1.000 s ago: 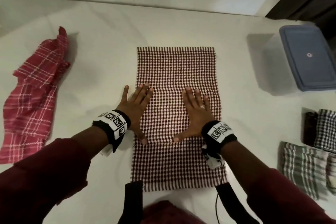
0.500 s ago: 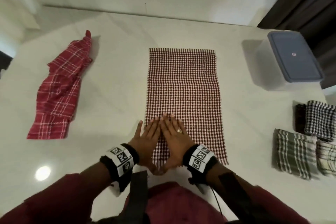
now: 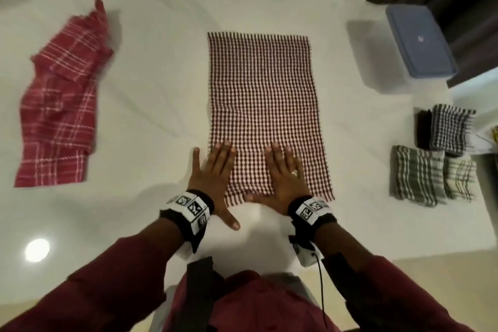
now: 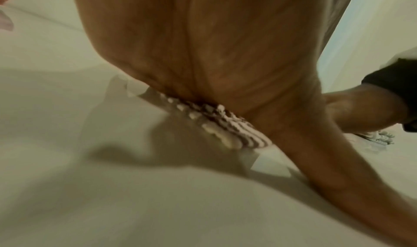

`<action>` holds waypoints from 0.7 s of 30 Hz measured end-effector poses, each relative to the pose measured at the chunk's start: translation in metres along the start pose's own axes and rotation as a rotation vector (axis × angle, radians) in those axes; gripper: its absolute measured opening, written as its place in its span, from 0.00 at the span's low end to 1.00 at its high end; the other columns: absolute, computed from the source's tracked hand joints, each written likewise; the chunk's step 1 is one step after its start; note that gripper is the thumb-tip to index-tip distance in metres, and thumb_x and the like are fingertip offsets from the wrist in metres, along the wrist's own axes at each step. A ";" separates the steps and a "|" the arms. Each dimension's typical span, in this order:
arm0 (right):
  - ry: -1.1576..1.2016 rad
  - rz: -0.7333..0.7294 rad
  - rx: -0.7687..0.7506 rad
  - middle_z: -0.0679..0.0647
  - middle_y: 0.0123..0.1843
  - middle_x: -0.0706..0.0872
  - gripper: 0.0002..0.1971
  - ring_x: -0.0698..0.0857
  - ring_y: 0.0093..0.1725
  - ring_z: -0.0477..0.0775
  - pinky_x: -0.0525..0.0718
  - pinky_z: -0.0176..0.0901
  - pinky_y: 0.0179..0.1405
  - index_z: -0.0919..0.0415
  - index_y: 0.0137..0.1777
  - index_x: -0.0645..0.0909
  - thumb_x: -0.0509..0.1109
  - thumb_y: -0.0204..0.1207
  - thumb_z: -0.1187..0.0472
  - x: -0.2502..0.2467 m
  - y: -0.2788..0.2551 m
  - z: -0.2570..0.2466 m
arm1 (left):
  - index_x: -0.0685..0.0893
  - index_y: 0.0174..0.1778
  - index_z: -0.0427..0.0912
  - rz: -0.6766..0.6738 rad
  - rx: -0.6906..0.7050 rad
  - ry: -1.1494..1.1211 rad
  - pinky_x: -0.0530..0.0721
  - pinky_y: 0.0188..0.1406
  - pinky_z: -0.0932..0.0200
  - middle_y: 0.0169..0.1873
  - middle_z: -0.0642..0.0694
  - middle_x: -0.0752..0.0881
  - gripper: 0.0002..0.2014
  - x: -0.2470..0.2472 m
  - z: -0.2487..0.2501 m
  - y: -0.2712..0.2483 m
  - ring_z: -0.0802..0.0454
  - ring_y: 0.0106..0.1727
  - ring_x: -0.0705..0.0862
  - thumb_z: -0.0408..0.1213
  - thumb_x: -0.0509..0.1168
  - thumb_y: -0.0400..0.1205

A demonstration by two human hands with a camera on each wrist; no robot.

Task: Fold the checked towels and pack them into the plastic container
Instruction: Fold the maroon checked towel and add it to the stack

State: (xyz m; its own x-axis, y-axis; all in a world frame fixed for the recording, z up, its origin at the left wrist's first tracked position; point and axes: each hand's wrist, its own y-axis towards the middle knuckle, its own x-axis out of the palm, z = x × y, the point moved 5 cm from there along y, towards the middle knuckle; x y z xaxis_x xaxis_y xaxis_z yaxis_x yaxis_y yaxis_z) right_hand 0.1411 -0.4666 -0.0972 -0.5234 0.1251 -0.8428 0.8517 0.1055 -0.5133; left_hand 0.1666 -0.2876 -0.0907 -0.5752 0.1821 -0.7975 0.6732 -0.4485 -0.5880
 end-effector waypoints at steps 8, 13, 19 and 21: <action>0.170 0.057 0.345 0.50 0.82 0.24 0.58 0.26 0.81 0.57 0.29 0.59 0.79 0.49 0.78 0.20 0.50 0.63 0.18 0.010 -0.046 0.076 | 0.16 0.73 0.39 0.016 0.015 0.000 0.26 0.69 0.24 0.74 0.39 0.18 0.85 -0.002 0.000 0.001 0.41 0.76 0.19 0.87 0.57 0.36; 0.159 0.093 0.294 0.51 0.79 0.20 0.57 0.25 0.80 0.56 0.32 0.61 0.81 0.50 0.78 0.19 0.47 0.65 0.19 0.017 -0.058 0.080 | 0.18 0.74 0.39 0.042 0.008 0.008 0.21 0.66 0.25 0.75 0.37 0.19 0.84 -0.005 0.002 -0.007 0.38 0.77 0.21 0.87 0.57 0.38; 0.157 0.119 0.212 0.56 0.82 0.23 0.61 0.26 0.81 0.59 0.32 0.64 0.80 0.54 0.80 0.22 0.43 0.59 0.15 0.030 -0.064 0.085 | 0.23 0.78 0.41 0.042 0.195 -0.060 0.27 0.77 0.37 0.77 0.40 0.22 0.72 0.037 0.076 -0.048 0.45 0.76 0.20 0.86 0.51 0.55; 0.159 0.095 0.176 0.56 0.81 0.22 0.64 0.25 0.80 0.60 0.29 0.64 0.78 0.54 0.80 0.22 0.42 0.54 0.13 0.032 -0.068 0.088 | 0.27 0.79 0.39 0.075 0.143 -0.015 0.28 0.77 0.36 0.79 0.39 0.26 0.70 0.057 0.088 -0.057 0.43 0.78 0.23 0.86 0.48 0.57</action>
State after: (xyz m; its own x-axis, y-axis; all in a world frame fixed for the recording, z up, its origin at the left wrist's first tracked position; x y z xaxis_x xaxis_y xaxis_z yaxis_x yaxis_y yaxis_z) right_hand 0.0687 -0.5564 -0.1033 -0.4262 0.2812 -0.8598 0.8812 -0.0861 -0.4649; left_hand 0.0543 -0.3289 -0.0903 -0.5336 0.1307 -0.8356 0.6422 -0.5802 -0.5009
